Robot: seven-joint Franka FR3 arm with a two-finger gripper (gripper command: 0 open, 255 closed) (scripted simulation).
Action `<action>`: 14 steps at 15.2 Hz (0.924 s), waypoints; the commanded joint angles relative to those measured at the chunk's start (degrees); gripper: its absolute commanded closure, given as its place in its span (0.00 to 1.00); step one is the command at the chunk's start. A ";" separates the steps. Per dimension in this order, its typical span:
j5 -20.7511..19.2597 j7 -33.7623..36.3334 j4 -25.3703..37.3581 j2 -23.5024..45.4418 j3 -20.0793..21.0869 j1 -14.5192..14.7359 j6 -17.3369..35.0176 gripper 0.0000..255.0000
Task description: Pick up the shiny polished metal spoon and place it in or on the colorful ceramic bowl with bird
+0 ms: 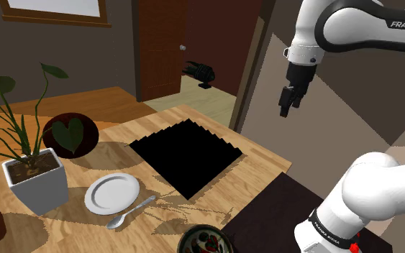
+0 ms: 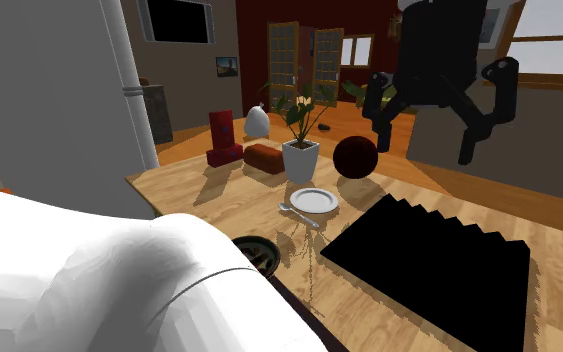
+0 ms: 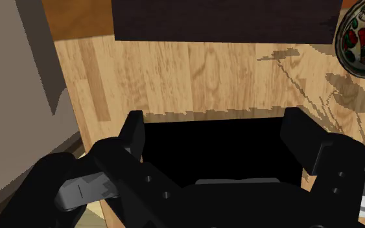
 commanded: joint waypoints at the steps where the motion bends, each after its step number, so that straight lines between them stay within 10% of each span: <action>1: 0.00 0.00 0.00 0.00 0.00 0.00 0.00 0.00; 14: 8.59 13.32 -7.82 10.88 12.03 4.93 21.62 0.00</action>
